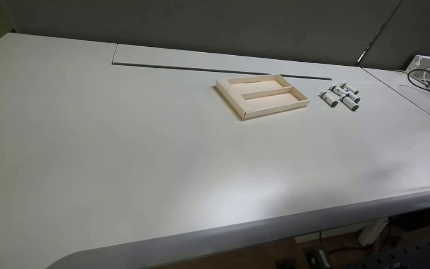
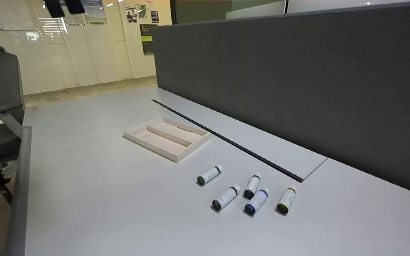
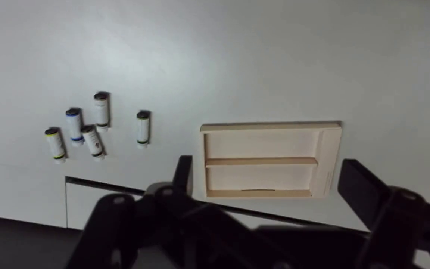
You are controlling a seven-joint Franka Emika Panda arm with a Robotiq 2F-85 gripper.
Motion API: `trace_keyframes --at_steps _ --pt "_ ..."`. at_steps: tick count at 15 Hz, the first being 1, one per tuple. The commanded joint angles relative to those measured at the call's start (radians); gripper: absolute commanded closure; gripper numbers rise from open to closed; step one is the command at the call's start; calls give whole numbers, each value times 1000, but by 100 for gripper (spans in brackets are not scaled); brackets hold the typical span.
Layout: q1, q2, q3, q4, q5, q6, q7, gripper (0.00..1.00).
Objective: Take the object and put it in the upper segment of the box
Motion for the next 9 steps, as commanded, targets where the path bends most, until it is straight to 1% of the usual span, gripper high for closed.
trace_keyframes --at_steps 1,2,3,4,5,9 --pt "-5 87 -52 197 16 -96 -75 0" --pt "-3 114 -66 254 38 -145 -91 0" --pt "-17 135 -60 301 34 -191 -45 0" --pt "-16 67 -49 183 22 -107 -64 0" --pt "-20 79 -51 213 23 -125 -66 0" --pt "-18 80 -45 193 22 -117 -66 0"
